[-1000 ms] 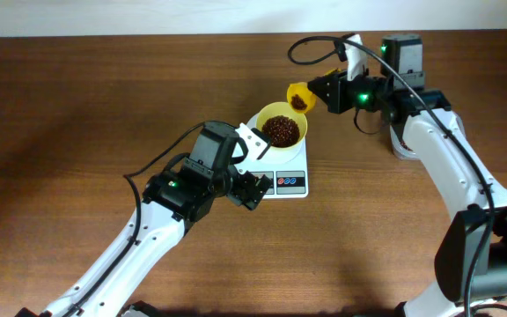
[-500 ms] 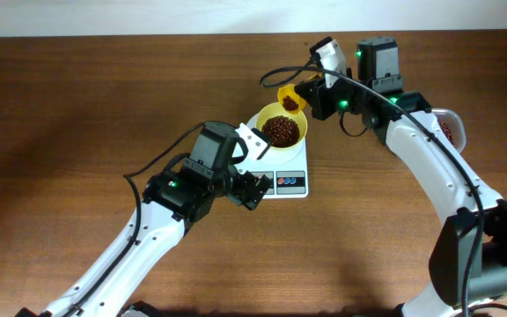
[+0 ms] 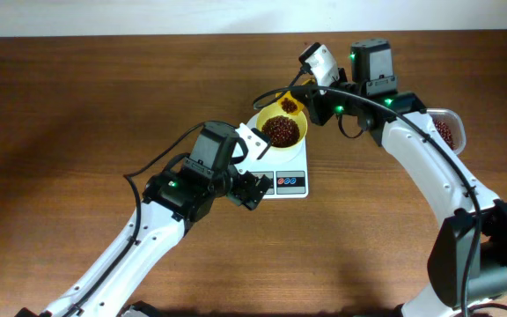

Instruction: Scoop item into bowl and weigh 50g on scale

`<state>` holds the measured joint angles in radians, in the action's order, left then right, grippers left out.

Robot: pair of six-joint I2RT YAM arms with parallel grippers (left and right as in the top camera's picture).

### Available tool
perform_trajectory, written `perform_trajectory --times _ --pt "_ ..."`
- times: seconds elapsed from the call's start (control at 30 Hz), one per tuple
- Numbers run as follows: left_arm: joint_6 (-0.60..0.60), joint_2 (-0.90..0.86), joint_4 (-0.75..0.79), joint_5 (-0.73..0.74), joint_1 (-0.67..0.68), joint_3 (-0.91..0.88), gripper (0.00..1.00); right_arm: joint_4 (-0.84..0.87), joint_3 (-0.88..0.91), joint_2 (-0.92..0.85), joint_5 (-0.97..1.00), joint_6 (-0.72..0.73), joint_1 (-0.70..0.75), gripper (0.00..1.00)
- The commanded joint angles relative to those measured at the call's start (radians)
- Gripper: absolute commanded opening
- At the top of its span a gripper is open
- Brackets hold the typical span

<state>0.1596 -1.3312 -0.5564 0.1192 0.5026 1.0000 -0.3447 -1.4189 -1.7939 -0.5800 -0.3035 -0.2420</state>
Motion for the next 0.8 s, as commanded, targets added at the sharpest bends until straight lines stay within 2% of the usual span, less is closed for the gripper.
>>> perform_trajectory --times 0.0,0.77 --pt "-0.012 0.019 0.002 0.007 -0.003 0.001 0.99 -0.003 -0.018 0.02 0.019 -0.011 -0.013 0.04" --pt "-0.012 0.019 0.002 0.007 -0.003 0.001 0.99 -0.018 -0.018 0.02 0.053 -0.04 -0.021 0.04"
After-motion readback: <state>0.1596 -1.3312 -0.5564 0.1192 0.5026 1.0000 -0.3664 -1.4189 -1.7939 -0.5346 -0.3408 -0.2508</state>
